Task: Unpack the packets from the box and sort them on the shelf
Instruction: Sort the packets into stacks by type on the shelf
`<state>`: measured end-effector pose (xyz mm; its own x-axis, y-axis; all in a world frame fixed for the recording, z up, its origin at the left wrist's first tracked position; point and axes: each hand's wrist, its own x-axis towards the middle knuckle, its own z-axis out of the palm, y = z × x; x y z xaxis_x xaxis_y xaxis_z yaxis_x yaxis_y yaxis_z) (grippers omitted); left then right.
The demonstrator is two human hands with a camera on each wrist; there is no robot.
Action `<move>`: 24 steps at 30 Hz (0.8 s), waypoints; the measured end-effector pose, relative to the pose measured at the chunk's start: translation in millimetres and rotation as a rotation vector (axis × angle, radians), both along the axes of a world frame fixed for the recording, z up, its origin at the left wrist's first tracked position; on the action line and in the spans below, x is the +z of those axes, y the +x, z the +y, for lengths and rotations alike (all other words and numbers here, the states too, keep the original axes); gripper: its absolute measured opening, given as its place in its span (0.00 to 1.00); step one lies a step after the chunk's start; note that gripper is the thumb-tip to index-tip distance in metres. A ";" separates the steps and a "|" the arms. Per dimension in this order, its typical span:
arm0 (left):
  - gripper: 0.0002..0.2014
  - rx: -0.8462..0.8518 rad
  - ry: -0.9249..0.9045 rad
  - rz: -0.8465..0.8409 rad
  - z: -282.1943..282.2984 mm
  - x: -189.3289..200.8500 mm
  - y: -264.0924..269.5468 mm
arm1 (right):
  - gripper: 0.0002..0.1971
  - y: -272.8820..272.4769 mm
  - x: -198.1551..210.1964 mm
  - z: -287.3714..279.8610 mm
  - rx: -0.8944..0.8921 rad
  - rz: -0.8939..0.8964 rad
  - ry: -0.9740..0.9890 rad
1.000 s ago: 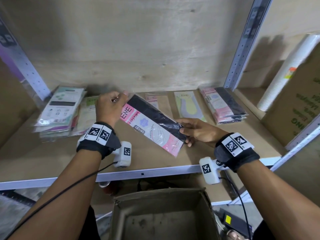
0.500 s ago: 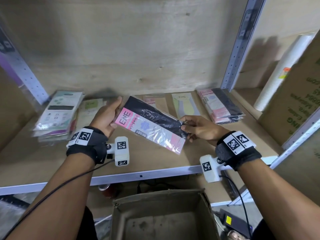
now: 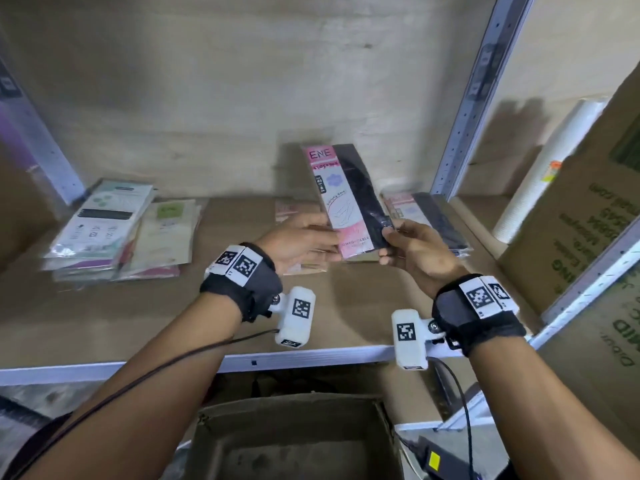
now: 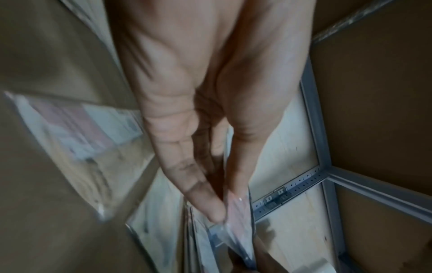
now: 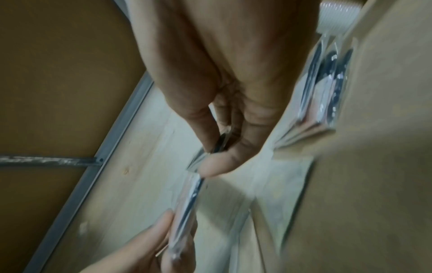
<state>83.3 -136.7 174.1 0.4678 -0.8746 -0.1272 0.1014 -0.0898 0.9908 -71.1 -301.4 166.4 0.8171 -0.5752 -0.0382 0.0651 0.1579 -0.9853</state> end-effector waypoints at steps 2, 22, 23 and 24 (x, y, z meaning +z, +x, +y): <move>0.18 0.036 0.001 -0.016 -20.5 6.9 -4.6 | 0.01 -4.5 1.3 -13.1 -0.086 -0.029 -0.035; 0.20 0.166 0.254 -0.137 -180.5 -0.9 -56.7 | 0.16 -46.5 -19.1 -126.0 -0.510 0.404 -0.414; 0.19 0.178 0.267 -0.144 -180.8 -2.8 -55.2 | 0.15 -45.1 -20.4 -125.6 -0.508 0.404 -0.417; 0.19 0.192 0.276 -0.149 -180.6 -4.2 -54.0 | 0.13 -44.0 -21.5 -125.3 -0.505 0.404 -0.423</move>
